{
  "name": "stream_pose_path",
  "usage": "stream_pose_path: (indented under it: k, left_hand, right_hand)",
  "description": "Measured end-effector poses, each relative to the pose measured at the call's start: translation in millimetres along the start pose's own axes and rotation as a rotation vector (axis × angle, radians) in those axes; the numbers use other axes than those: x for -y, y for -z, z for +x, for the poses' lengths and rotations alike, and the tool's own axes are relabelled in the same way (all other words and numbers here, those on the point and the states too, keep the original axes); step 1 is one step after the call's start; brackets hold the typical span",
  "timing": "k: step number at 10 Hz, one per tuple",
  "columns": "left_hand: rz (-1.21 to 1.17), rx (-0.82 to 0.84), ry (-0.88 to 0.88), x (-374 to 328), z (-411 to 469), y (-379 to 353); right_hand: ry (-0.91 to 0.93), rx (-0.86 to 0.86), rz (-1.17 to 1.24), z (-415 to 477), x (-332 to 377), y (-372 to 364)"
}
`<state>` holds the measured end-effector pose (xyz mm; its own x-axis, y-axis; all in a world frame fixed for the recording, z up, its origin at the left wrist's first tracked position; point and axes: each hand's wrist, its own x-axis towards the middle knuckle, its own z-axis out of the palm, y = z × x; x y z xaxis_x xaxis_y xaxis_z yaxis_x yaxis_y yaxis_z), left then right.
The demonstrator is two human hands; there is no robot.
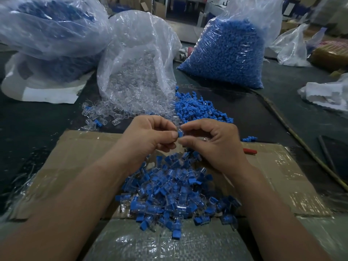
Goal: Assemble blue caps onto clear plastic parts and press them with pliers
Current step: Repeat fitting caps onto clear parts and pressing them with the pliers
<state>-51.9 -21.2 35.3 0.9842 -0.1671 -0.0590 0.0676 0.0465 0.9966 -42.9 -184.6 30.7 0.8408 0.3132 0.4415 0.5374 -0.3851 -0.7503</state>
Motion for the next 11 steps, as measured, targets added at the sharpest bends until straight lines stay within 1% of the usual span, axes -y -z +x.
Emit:
stream_pose_path:
  k: [1, 2, 3, 4, 5, 8, 10, 11]
  left_hand:
    - [-0.020, -0.053, -0.028, 0, 1, 2]
    - [-0.027, -0.086, -0.056, 0, 1, 6]
    - [-0.031, -0.094, -0.063, 0, 2, 6]
    - [-0.022, -0.095, -0.071, 2, 4, 7]
    - [-0.026, -0.089, -0.076, 2, 5, 7]
    - [-0.024, -0.082, -0.078, 3, 5, 5]
    - [-0.033, -0.087, -0.083, 3, 5, 6]
    - [-0.036, -0.087, -0.095, 3, 5, 5]
  right_hand:
    - [-0.167, -0.030, -0.082, 3, -5, 21]
    - [-0.357, 0.027, -0.216, 4, -17, 48]
    - [-0.547, 0.243, -0.335, 2, -24, 65]
    - [-0.676, 0.474, -0.442, 1, -23, 65]
    - [-0.677, 0.552, -0.569, 1, -24, 56]
    - [-0.587, 0.425, -0.664, 5, -18, 48]
    - [-0.522, 0.402, -0.789, 7, -22, 39]
    - [-0.469, 0.356, -0.791, 6, -27, 42]
